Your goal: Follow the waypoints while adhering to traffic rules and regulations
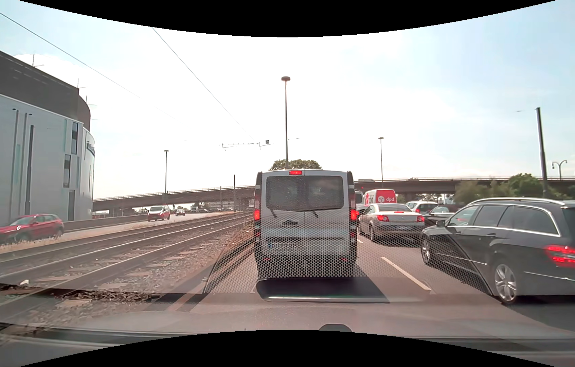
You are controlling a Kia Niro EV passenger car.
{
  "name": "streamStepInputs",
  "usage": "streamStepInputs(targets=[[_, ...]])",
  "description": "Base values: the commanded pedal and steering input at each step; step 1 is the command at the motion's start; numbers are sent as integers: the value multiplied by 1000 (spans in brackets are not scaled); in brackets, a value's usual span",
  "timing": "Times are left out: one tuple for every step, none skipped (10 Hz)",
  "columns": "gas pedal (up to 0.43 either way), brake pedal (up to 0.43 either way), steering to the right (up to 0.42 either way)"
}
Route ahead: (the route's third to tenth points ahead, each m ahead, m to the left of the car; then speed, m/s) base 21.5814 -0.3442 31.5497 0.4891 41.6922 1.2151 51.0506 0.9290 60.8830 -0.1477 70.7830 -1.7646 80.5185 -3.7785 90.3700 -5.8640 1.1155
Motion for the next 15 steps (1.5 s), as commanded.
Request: streamStepInputs(targets=[[0,0,-2],[0,0,-3],[0,0,-3],[0,0,-3],[0,0,-3],[0,0,-3],[0,30,-3],[0,116,-3],[0,195,-3],[0,213,-3],[0,232,-3],[0,238,-3],[0,238,-3],[0,220,-3],[0,220,-3]])
